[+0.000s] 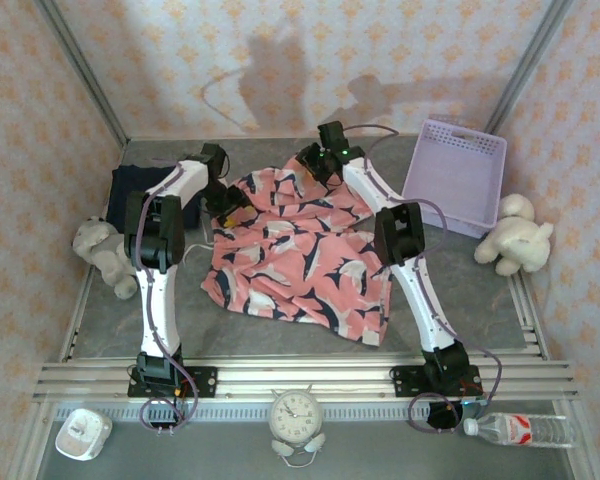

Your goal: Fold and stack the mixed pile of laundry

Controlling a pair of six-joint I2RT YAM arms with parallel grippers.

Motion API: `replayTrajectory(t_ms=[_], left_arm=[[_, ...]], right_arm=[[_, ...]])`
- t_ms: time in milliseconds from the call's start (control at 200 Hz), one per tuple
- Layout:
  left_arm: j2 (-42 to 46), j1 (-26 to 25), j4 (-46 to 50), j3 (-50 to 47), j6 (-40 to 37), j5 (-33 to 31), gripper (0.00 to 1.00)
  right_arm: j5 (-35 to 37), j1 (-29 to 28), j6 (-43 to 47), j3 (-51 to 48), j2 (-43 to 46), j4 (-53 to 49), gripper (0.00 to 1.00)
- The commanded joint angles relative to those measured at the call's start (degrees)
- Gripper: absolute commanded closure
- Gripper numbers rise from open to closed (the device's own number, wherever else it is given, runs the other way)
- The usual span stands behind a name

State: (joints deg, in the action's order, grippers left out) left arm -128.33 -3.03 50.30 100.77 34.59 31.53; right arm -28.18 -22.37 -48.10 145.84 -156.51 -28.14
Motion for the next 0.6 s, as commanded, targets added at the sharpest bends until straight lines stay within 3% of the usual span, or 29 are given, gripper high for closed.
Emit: replayTrajectory(t_ms=[0,420,595], left_arm=[[1.4,-0.6,2.1,-3.9,-0.3,-1.1,0.43],[3.6,0.2,0.6,-7.2,-0.3,-2.0,0.43],[3.4,0.1,0.4,-6.0,0.3,-1.6,0.43]], right_arm=[[0.1,0.0,-4.5,-0.1,-1.4,1.3,1.0],[12.4,6.4,-1.0,-5.3,10.1,-3.0,1.0],[15.7,8.9,-2.1,-11.1,15.1,0.0,1.0]])
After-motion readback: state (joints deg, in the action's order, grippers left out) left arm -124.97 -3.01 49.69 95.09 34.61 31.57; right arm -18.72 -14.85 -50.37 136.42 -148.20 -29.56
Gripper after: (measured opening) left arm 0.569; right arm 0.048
